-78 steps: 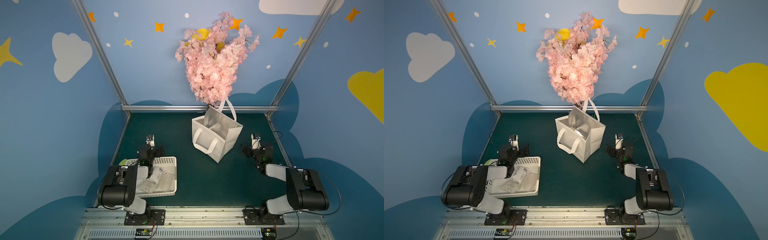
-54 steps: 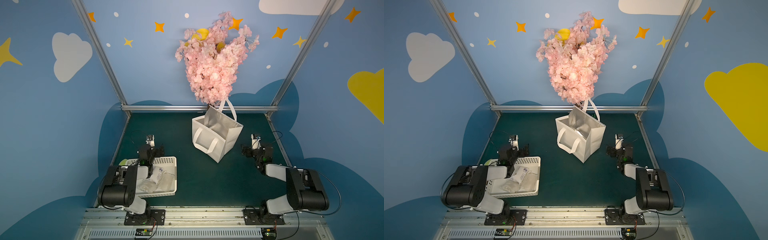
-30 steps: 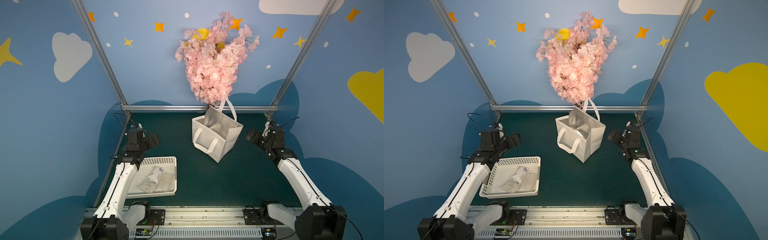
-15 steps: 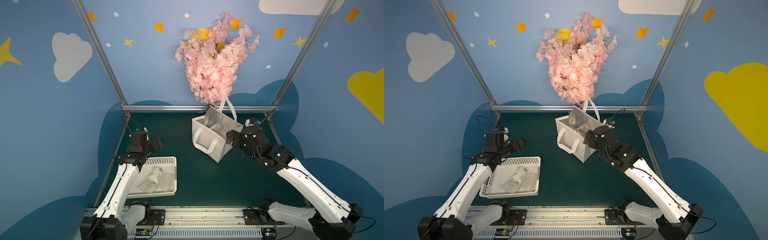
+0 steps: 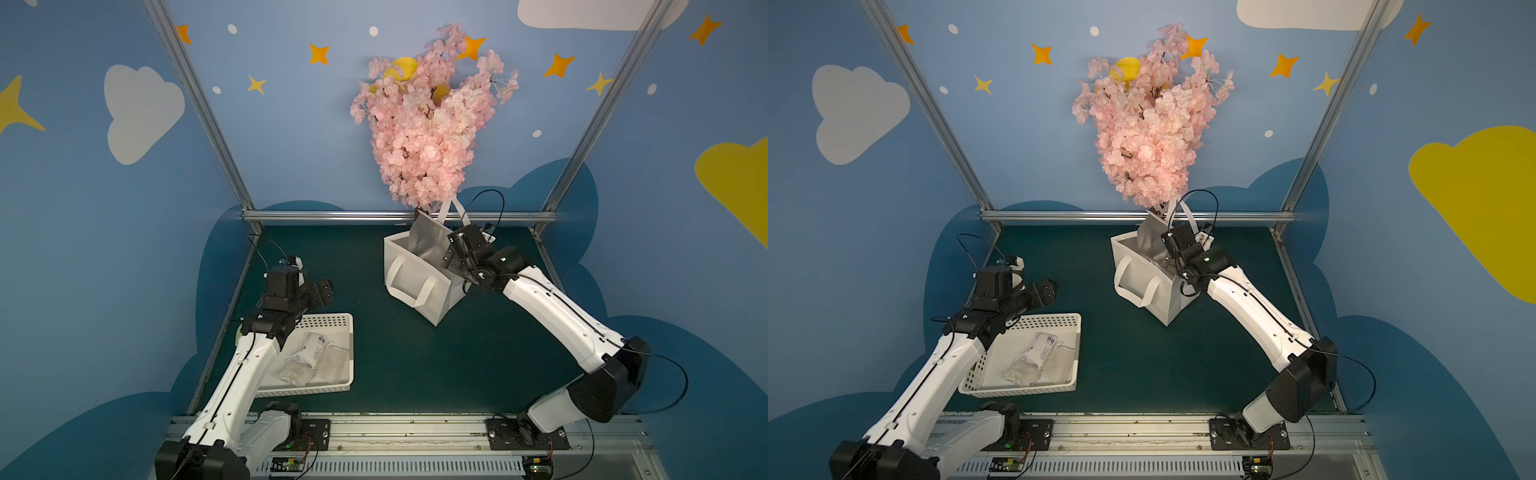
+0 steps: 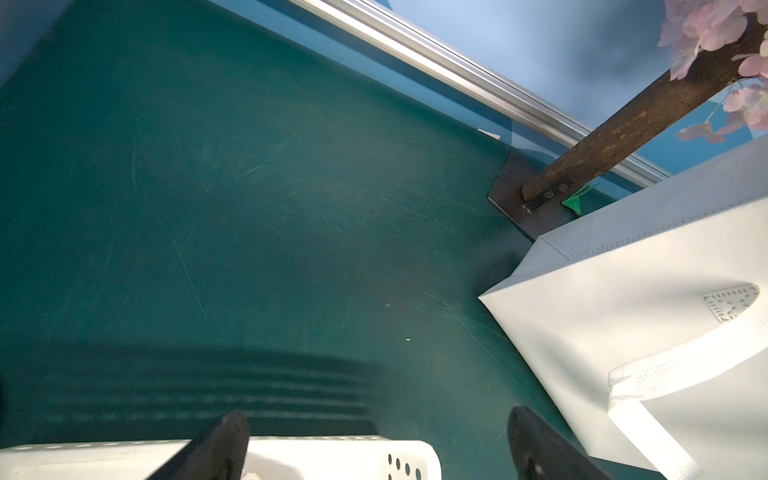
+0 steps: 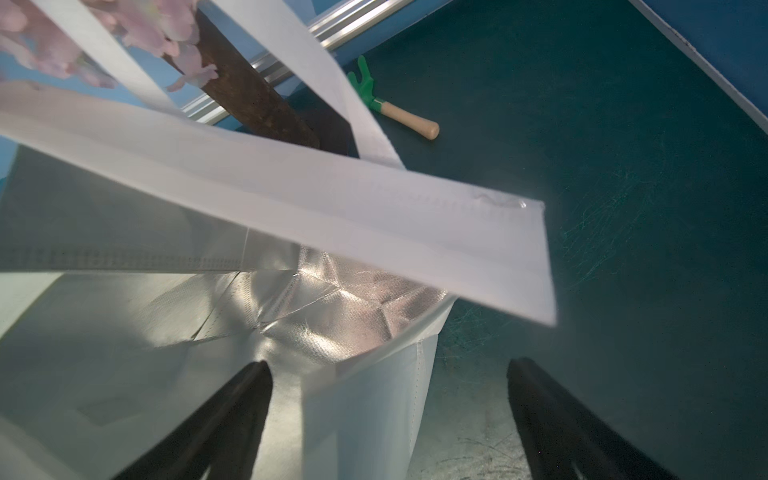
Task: Place the ice pack in the delivery bag
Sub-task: Adjust the delivery bag at the center of the board.
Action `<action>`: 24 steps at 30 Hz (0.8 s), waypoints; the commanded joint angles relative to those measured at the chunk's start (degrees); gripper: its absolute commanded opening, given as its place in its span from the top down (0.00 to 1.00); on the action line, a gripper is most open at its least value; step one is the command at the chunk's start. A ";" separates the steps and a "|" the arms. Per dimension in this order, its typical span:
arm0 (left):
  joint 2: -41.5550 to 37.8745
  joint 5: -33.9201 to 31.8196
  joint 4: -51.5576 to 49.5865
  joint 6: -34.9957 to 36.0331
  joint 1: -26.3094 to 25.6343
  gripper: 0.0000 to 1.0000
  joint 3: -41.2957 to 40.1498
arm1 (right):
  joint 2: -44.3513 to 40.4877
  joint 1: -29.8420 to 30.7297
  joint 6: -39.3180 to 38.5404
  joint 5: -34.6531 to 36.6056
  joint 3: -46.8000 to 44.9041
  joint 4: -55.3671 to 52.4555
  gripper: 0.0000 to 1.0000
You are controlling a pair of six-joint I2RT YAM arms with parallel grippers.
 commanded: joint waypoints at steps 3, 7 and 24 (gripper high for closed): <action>-0.98 0.81 0.04 1.04 -0.13 0.00 -0.94 | 1.88 -1.94 0.92 -1.67 1.76 -2.47 0.36; -0.89 0.86 -0.22 1.53 -0.17 0.00 -0.77 | 1.35 -2.42 0.35 -2.82 0.02 -2.48 0.64; -2.12 1.22 -21.11 -0.03 -1.69 0.12 4.30 | -11.20 -6.01 -34.07 -21.99 -8.40 2.42 1.00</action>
